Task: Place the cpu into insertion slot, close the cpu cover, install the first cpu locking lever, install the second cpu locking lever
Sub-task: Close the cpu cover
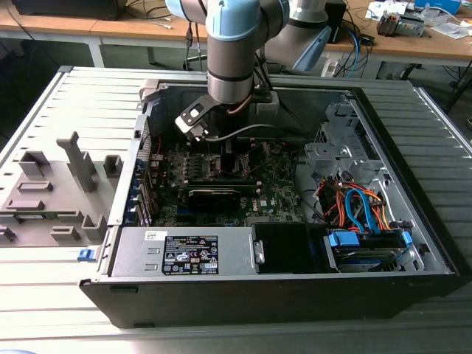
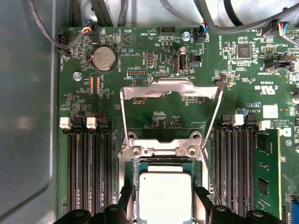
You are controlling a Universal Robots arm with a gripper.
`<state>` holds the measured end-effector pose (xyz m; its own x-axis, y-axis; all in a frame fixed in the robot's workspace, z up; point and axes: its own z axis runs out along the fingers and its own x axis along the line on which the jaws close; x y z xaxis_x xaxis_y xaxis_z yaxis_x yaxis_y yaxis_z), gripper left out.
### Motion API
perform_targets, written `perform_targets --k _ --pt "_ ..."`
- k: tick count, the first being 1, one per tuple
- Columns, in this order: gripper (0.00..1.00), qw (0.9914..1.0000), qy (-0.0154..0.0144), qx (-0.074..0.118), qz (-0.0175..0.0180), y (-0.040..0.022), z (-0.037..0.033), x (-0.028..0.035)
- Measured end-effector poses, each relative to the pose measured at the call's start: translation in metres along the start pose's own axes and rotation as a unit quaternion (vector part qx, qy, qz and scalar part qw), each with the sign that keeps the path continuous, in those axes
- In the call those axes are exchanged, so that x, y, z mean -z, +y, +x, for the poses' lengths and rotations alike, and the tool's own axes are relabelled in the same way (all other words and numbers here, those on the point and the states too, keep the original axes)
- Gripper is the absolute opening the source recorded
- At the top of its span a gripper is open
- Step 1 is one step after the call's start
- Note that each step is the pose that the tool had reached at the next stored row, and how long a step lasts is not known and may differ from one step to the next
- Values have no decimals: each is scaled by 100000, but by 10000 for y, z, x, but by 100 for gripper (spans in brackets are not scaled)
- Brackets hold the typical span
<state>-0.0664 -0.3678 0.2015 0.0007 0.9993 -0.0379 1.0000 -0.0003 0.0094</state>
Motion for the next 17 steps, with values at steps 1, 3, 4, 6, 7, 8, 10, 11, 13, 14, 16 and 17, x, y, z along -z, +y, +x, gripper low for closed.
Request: perform_targets --k 1,3,4,6,7,8,10,11,13,14,16,17 --pt "62 100000 3 -5 -1 0 -1 14" --pt "62 100000 5 -5 -6 1 -2 47" --pt "62 100000 6 -1 -5 2 -3 68" --pt "62 100000 5 1 -2 2 -4 94" --pt "62 100000 10 2 -3 2 -4 103" --pt "62 100000 -2 -1 1 3 -4 117" --pt "62 100000 8 6 -2 3 0 168" --pt "60 100000 -6 2 2 3 4 186" --pt "54 100000 10 6 -5 4 4 194" --pt "41 100000 7 8 36 4 -7 195" --pt "35 100000 11 45 229 13 -27 190" --pt "29 99999 36 86 384 19 -30 181"
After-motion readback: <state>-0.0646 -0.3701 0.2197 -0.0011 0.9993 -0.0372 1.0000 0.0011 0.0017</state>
